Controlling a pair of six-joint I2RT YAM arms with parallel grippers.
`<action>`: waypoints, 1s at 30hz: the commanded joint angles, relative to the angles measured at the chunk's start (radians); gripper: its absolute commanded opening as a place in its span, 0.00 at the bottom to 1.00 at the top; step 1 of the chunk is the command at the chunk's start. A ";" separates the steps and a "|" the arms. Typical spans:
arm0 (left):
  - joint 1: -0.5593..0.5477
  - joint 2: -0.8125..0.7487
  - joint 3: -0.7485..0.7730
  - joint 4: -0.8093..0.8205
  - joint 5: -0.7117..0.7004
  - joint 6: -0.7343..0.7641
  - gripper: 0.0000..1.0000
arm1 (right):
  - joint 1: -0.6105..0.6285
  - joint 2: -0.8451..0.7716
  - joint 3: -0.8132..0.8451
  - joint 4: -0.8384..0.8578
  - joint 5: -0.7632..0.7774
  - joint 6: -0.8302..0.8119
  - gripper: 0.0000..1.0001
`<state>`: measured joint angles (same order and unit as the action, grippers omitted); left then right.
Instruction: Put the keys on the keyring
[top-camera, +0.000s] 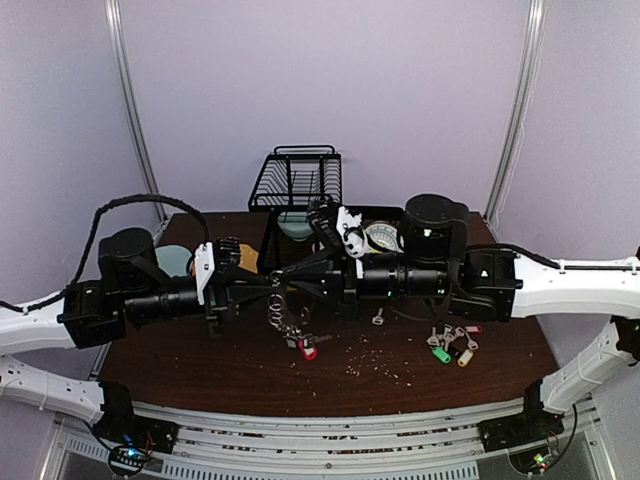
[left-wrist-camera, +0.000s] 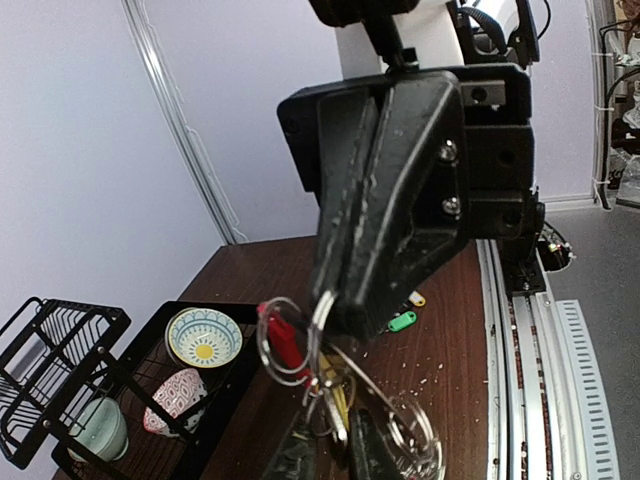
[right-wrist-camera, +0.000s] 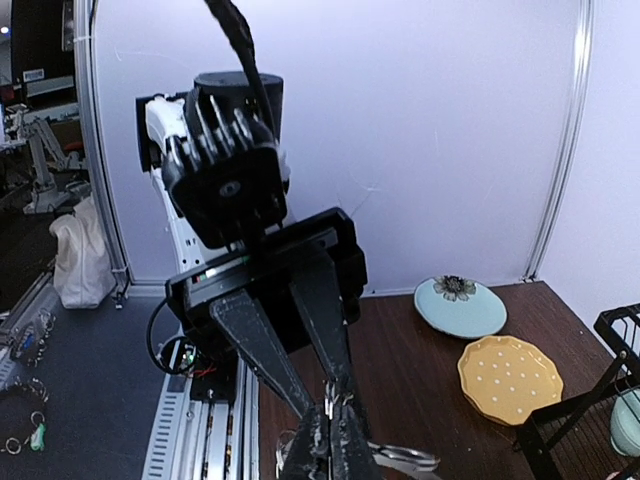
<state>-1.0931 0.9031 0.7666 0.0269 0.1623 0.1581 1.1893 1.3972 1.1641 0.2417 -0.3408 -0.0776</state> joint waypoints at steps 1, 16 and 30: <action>0.000 0.005 -0.023 0.104 0.065 -0.025 0.10 | 0.000 -0.040 -0.050 0.312 -0.019 0.125 0.00; -0.001 0.090 -0.027 0.188 0.148 -0.024 0.00 | 0.010 0.068 -0.161 0.723 0.134 0.293 0.00; 0.001 -0.064 -0.059 0.077 0.011 0.013 0.46 | -0.036 0.005 -0.162 0.536 0.098 0.222 0.00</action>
<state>-1.0870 0.9199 0.7265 0.1600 0.2401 0.1440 1.1774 1.4738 0.9901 0.8623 -0.2474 0.1967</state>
